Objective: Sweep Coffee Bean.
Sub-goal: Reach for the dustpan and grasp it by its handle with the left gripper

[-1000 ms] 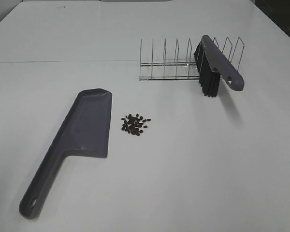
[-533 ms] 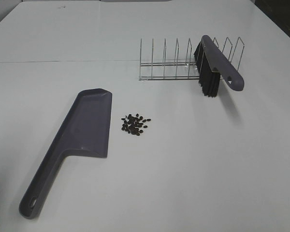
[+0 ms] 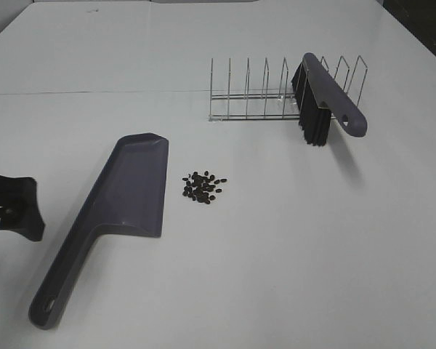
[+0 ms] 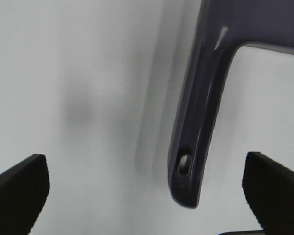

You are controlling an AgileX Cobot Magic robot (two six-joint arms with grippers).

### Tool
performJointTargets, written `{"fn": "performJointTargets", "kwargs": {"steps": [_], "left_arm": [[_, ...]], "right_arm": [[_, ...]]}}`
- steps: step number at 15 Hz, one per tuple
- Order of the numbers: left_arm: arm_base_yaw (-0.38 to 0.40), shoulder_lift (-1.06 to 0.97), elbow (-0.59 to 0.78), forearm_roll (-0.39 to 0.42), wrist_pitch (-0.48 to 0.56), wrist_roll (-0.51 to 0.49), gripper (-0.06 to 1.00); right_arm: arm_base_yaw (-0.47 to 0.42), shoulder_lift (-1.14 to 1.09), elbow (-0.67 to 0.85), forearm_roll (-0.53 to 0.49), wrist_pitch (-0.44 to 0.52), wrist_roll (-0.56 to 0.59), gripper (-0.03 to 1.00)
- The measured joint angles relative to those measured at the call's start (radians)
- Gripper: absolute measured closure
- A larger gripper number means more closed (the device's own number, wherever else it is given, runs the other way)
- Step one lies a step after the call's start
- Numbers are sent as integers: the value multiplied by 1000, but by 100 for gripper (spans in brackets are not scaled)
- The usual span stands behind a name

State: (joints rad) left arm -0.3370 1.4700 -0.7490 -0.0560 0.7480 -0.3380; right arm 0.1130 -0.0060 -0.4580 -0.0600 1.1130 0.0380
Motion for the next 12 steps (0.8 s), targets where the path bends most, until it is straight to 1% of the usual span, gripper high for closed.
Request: {"fn": "performJointTargets", "kwargs": {"steps": [1, 4, 7, 9, 12], "left_arm": [[-13, 29, -13, 2, -4, -2, -3], [-82, 214, -120, 38, -7, -1, -3], [-99, 343, -209, 46, -7, 3, -3], [-108, 411, -245, 46, -18, 7, 1], [-114, 461, -248, 43, -50, 16, 9]], "right_arm": [[0, 0, 0, 0, 0, 0, 38], [0, 0, 0, 0, 0, 0, 38], [0, 0, 0, 0, 0, 0, 38], [0, 0, 0, 0, 0, 0, 38], [0, 0, 0, 0, 0, 0, 38]]}}
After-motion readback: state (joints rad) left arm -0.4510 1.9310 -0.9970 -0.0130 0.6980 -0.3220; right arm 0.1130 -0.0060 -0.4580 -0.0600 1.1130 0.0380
